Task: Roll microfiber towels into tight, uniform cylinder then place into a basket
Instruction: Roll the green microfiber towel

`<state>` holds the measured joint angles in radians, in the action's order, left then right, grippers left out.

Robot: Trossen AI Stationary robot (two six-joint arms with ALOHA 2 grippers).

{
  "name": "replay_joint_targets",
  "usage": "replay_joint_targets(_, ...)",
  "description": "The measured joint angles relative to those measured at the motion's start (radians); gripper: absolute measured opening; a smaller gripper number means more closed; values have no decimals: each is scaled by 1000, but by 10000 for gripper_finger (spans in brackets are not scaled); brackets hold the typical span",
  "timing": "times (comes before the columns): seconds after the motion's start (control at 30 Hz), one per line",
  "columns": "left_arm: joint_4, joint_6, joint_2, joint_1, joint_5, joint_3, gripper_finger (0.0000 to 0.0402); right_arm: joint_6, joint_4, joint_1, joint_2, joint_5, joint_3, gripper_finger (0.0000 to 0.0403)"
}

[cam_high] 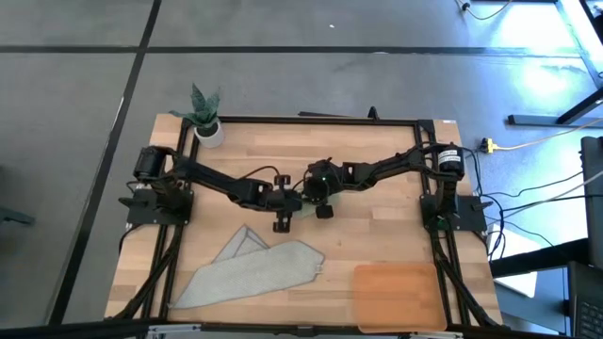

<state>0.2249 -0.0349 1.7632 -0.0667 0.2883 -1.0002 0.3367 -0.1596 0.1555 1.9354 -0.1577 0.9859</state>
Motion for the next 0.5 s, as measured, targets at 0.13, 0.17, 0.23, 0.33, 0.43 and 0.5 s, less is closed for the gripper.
replay_joint_targets(0.13,-2,3,0,27,54,1,86,0,2,0,0,0,0,119)
replay_joint_targets(0.17,-2,4,0,34,69,1,86,0,2,0,0,0,0,119)
replay_joint_targets(0.23,-2,5,0,50,78,1,86,0,2,0,-1,-1,0,119)
replay_joint_targets(0.33,-8,5,21,69,61,0,86,1,4,0,-1,-1,0,119)
replay_joint_targets(0.43,-7,6,46,81,59,0,86,4,4,0,-1,-1,0,119)
replay_joint_targets(0.5,-9,6,69,85,59,-1,86,4,4,0,-1,-1,0,119)
